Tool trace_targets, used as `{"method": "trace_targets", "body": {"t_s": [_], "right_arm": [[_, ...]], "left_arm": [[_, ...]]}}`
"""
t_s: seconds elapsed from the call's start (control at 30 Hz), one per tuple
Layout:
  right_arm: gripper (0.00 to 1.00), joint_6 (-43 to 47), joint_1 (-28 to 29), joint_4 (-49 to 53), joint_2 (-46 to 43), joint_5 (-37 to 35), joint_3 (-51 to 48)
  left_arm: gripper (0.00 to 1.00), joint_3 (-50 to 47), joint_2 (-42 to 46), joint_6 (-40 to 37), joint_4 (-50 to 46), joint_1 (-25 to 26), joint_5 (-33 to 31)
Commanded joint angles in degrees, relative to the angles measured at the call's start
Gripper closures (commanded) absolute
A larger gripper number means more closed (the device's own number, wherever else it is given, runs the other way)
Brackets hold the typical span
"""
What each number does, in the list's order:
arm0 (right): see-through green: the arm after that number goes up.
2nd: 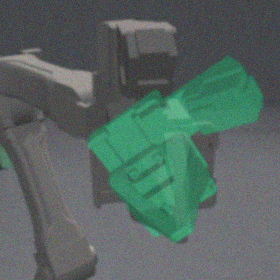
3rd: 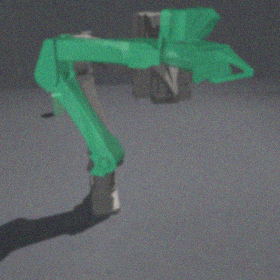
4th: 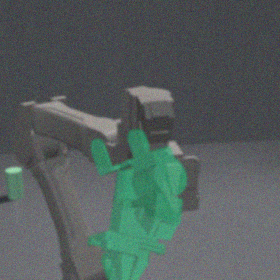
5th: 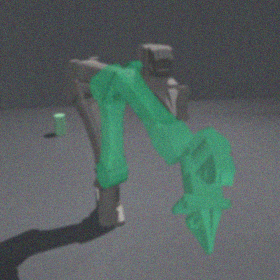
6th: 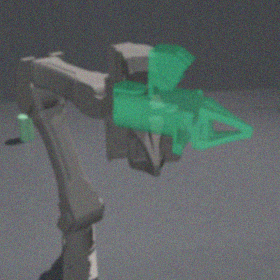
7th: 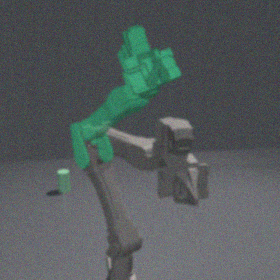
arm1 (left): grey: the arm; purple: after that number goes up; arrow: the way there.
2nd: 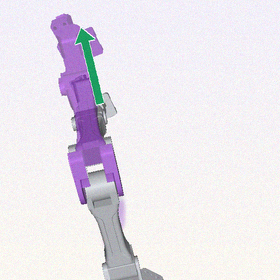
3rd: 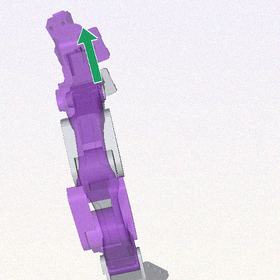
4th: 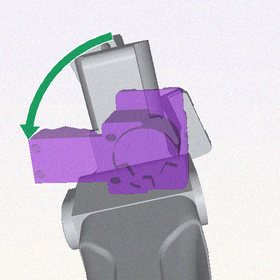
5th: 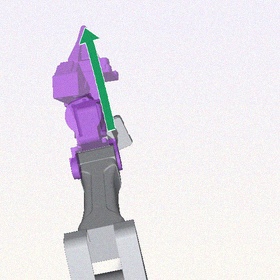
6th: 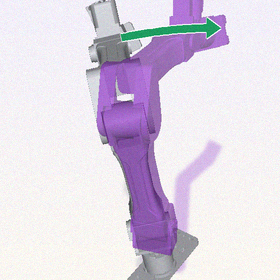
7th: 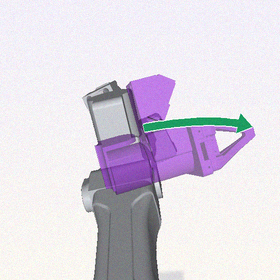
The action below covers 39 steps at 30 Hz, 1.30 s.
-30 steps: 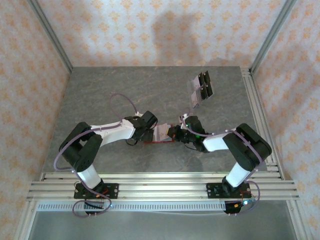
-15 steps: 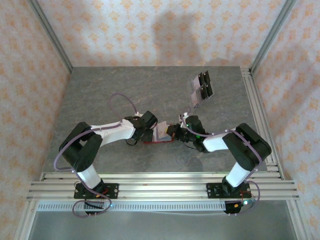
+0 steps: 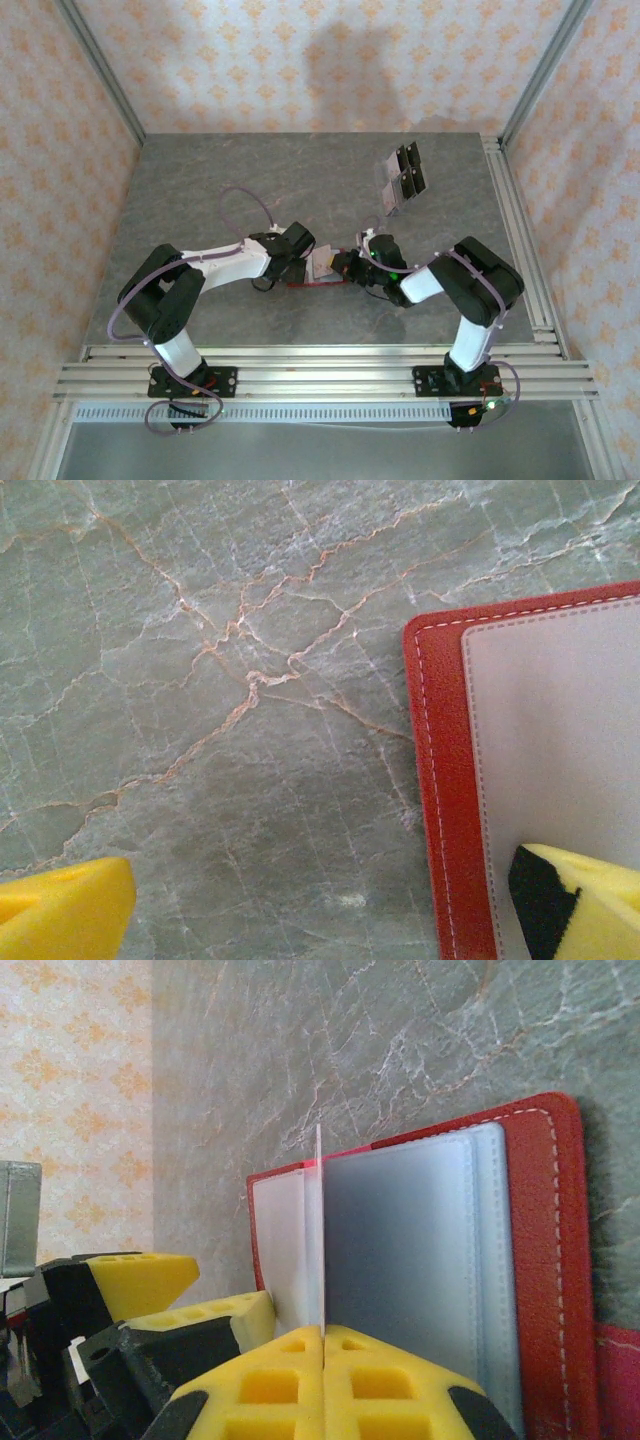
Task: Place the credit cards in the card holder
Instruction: Insert the credit card into the card slot.
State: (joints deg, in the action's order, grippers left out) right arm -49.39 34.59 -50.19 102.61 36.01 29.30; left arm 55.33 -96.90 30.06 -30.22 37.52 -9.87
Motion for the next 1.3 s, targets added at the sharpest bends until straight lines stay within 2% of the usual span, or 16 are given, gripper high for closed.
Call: {"method": "trace_targets", "body": {"t_s": [0.0, 0.67, 1.27], "right_arm": [[1.0, -0.6, 0.3, -4.6, 1.2, 0.2, -1.2], [1.0, -1.4, 1.4, -5.9, 1.9, 0.3, -3.6], [1.0, -3.7, 2.1, -9.2, 6.1, -0.2, -0.6]], "left_arm": [[0.03, -1.2, 1.2, 0.2, -2.1, 0.4, -1.1], [0.03, -1.6, 1.2, 0.2, -1.7, 0.4, -0.9], [0.04, -2.0, 0.8, 0.2, -0.8, 0.4, 0.4]]}}
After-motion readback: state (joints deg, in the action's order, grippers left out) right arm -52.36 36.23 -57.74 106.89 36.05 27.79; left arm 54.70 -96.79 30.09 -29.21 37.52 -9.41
